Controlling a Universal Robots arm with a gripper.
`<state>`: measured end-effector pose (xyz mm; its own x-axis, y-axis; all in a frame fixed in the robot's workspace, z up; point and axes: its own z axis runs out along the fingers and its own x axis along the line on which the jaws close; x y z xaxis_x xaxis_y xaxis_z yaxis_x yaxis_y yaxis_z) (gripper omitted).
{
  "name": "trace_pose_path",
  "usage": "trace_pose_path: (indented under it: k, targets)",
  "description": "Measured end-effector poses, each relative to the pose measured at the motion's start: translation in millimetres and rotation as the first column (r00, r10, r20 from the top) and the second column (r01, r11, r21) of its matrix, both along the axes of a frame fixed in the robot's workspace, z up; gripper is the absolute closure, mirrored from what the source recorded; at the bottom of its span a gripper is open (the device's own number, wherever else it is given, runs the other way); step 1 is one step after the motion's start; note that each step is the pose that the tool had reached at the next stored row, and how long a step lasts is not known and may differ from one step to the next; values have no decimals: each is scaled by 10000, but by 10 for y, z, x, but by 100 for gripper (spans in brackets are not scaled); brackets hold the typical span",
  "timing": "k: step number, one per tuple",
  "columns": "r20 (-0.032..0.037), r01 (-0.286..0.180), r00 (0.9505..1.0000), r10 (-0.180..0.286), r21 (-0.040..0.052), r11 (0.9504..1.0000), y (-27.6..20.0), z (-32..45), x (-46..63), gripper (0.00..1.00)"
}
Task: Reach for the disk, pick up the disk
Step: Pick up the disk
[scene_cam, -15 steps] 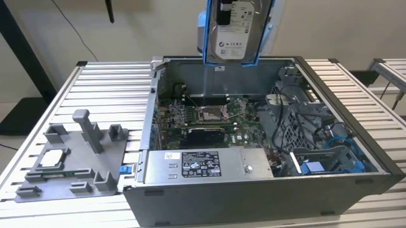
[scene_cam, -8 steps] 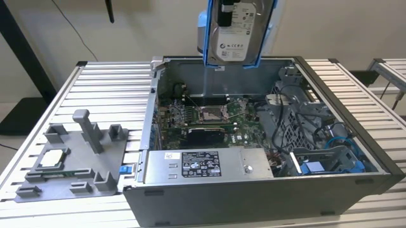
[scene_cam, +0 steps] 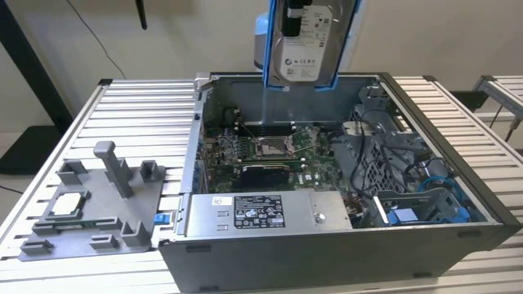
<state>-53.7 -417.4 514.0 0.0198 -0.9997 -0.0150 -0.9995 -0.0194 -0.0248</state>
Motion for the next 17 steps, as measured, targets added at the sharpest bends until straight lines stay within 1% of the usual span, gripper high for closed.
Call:
trace_pose_path:
  k: [9, 17]
  targets:
    - [-17, 3, 10000, -3, 1, 10000, -82, 0, 19, 100]
    - [-31, 8, 10000, -8, 0, 10000, -140, 0, 37, 100]
